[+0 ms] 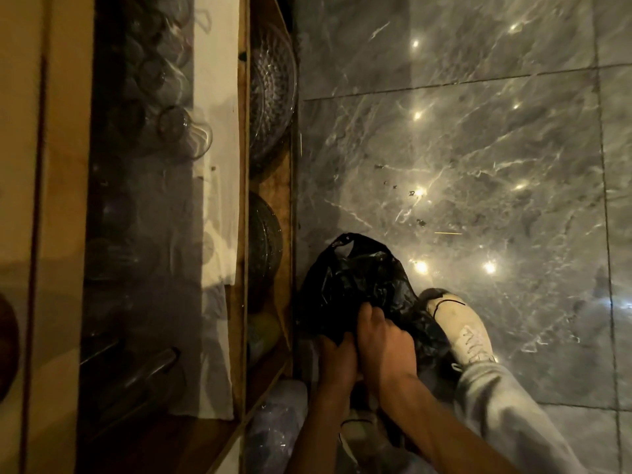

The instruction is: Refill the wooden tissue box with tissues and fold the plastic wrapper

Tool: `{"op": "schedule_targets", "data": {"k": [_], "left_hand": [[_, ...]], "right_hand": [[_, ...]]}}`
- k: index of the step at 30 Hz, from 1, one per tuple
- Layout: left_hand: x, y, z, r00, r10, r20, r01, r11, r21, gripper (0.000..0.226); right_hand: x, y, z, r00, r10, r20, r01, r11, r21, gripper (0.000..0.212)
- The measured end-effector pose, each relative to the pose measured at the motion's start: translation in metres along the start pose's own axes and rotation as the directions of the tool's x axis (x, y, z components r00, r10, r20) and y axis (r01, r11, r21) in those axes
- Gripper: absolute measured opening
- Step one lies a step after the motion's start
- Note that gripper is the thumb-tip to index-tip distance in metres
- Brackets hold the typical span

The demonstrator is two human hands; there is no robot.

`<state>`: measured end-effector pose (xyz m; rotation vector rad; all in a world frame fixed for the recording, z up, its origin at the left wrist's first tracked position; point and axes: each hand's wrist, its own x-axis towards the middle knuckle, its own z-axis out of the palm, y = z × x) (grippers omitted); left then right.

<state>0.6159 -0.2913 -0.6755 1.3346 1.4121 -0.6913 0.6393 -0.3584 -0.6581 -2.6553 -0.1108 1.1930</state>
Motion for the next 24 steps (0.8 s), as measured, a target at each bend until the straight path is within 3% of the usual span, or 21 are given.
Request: {"op": "schedule_targets", "data": {"k": [2,4,8,9,13,18,20,22,24], "left_hand": [[-0.001,0.003,0.004,0.997,-0.080,0.011,0.081,0.990,-0.117,0.055],[0.004,0.001,0.001,0.995,-0.085,0.048,0.091,0.985,-0.149,0.054],[0.016,-0.011,-0.004,0.994,-0.077,0.080,0.090,0.979,-0.185,0.051],[0.017,-0.013,-0.004,0.992,-0.098,0.085,0.114,0.972,-0.207,0.049],[0.022,-0.025,-0.003,0.986,-0.124,0.112,0.149,0.956,-0.253,0.051],[0.010,-0.031,-0.010,0.967,-0.138,0.212,0.209,0.909,-0.361,0.055],[0.001,-0.031,-0.018,0.960,-0.148,0.239,0.228,0.906,-0.355,0.046],[-0.015,-0.027,-0.023,0.965,-0.151,0.213,0.214,0.925,-0.314,0.035],[-0.028,-0.021,-0.032,0.986,-0.142,0.084,0.156,0.967,-0.200,0.042]], "right_hand": [[0.004,0.007,-0.001,1.000,-0.018,-0.023,0.019,0.999,0.042,0.040],[-0.002,0.010,-0.003,0.996,0.001,-0.092,0.002,0.999,0.036,0.058],[-0.022,0.020,0.002,0.887,-0.018,-0.462,0.056,0.996,0.069,0.082],[-0.024,0.023,0.006,0.877,-0.048,-0.479,0.088,0.994,0.063,0.081],[-0.016,0.036,0.025,0.946,-0.154,-0.286,0.124,0.985,-0.119,0.075],[-0.013,0.042,0.034,0.939,-0.219,-0.266,0.166,0.964,-0.208,0.081],[-0.016,0.044,0.027,0.938,-0.236,-0.253,0.187,0.961,-0.204,0.086],[-0.024,0.052,0.016,0.937,-0.239,-0.255,0.196,0.963,-0.185,0.088],[-0.039,0.055,0.001,0.930,-0.280,-0.237,0.249,0.956,-0.154,0.084]]}}
